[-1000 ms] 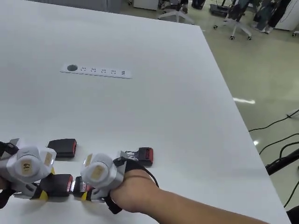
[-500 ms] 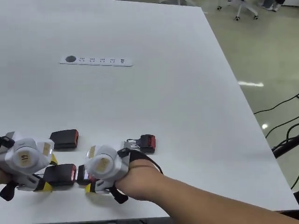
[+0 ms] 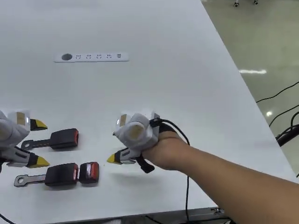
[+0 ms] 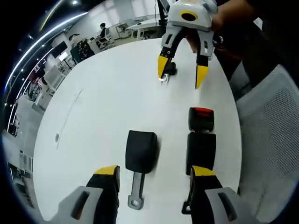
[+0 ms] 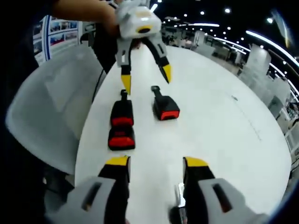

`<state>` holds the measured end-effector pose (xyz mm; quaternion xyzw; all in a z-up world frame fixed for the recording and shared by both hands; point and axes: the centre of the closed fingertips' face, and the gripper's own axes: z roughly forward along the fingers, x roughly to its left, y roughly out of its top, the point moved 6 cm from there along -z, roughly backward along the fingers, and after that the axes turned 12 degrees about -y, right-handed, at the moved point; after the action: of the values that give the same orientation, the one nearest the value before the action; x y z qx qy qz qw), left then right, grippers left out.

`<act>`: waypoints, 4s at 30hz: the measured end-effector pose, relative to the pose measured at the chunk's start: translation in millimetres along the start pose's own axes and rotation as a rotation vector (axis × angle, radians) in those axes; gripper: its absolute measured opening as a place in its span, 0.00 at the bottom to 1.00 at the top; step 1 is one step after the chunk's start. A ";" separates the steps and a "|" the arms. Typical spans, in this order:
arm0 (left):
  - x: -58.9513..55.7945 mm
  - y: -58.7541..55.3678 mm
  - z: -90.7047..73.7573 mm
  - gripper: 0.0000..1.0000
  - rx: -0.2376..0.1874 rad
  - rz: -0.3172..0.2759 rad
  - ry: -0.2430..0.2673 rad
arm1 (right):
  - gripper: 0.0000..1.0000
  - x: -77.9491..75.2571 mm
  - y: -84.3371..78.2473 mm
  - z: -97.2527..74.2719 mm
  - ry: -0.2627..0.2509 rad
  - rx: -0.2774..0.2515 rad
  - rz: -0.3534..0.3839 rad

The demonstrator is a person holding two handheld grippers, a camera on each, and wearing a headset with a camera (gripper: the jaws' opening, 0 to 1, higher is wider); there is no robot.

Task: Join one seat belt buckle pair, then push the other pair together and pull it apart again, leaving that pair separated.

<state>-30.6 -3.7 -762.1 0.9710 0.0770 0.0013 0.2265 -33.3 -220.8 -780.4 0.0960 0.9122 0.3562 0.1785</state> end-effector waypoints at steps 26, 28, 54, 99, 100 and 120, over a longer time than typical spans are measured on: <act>33.3 4.3 54.9 0.48 0.063 0.042 -0.202 | 0.43 -46.1 -86.4 -9.8 0.093 0.214 -0.050; 34.1 4.9 55.2 0.45 0.063 0.049 -0.204 | 0.36 -45.5 -89.1 -11.6 0.110 0.214 0.007; 27.6 5.3 55.0 0.34 0.090 0.038 -0.197 | 0.35 -43.5 -70.2 3.5 0.098 0.229 -0.014; 34.9 5.5 63.1 0.32 0.166 0.109 -0.217 | 0.31 1.2 27.6 85.8 0.103 0.083 -0.067; 35.6 5.7 63.4 0.32 0.168 0.102 -0.217 | 0.31 1.4 28.9 86.7 0.106 0.086 -0.067; 33.9 9.6 64.3 0.33 0.202 0.134 -0.232 | 0.31 5.2 38.6 93.9 0.108 0.069 -0.070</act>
<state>6.7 -35.4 -816.7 0.9854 -0.0148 -0.1037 0.1345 0.7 -133.3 -819.4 0.0507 0.9349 0.3230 0.1378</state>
